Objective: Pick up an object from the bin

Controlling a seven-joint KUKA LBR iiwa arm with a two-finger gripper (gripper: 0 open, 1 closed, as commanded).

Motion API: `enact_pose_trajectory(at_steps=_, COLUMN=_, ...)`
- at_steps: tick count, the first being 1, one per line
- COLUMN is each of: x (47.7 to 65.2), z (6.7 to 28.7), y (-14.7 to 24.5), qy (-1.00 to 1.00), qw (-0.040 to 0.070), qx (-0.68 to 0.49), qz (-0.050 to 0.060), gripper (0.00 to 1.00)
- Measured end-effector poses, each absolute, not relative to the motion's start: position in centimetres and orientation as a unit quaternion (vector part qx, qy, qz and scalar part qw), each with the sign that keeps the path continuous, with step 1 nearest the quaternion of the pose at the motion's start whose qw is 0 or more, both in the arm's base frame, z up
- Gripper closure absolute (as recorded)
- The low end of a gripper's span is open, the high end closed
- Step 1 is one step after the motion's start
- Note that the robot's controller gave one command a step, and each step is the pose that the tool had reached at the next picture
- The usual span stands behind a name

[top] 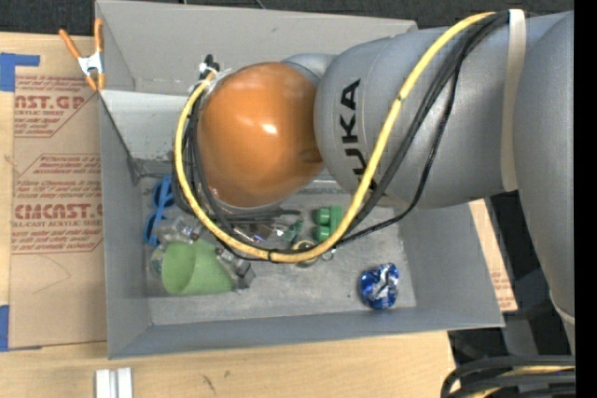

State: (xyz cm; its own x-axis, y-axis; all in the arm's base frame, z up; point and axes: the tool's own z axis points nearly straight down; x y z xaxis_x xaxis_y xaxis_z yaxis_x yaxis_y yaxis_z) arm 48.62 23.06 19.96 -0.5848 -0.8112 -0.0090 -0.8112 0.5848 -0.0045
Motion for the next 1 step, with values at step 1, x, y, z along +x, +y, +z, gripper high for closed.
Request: enact_pose_trajectory(at_steps=1, x=50.07, z=29.43, y=22.56, qy=0.815, qw=0.003, qx=-0.58, qz=0.0, gripper=1.0)
